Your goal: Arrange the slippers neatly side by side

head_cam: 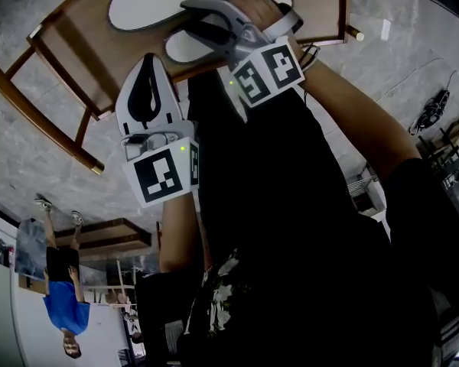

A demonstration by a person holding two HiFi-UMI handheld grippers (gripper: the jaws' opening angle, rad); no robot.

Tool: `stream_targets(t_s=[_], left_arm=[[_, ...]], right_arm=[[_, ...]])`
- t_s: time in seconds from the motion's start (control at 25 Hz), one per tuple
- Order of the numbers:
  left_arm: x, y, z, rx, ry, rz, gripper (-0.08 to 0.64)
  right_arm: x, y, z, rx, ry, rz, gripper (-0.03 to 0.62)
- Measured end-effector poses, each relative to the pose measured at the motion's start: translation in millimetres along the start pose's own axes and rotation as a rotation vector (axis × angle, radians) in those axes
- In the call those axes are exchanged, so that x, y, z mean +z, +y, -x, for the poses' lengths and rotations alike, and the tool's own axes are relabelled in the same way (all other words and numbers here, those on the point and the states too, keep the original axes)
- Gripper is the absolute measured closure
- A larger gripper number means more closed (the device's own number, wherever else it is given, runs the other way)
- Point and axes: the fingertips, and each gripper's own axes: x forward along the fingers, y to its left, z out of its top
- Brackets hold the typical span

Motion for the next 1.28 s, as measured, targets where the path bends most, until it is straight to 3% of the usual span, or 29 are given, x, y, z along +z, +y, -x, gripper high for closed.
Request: stream_targets(t_s=[0.24, 0.36, 0.44, 1.0, 1.16, 1.28], left_arm=[[-9.0, 1.8, -1.6, -0.005, 0.022, 0.005, 0.56], [-13.2, 4.7, 0.1, 0.0, 0.027, 0.009, 0.561], [-15.1, 6.7, 1.7, 0.005, 0.027, 0.008, 0.561], [1.0, -7.9, 8.0, 0.004, -0.006, -0.008, 0.561], [2.3, -10.6, 7.9, 0.003, -0.012, -0.012, 0.561], [3.9, -12.7, 6.3, -0.003, -0.013, -0.025, 0.561]], right_arm=[[-11.5, 2.8, -16.0, -0.027, 0.059, 0.049, 0.434], [-15.8, 2.6, -21.6, -0.056, 0.089, 0.062, 0.497], [-14.6, 1.5, -22.7, -0.066, 0.088, 0.05, 0.502], [26.9, -44.1, 7.6, -0.153, -0.064, -0.058, 0.565], [34.9, -55.4, 23.6, -0.194, -0.099, -0.123, 0.565], [36.8, -70.9, 40.0, -0.249, -0.133, -0.259, 0.565]])
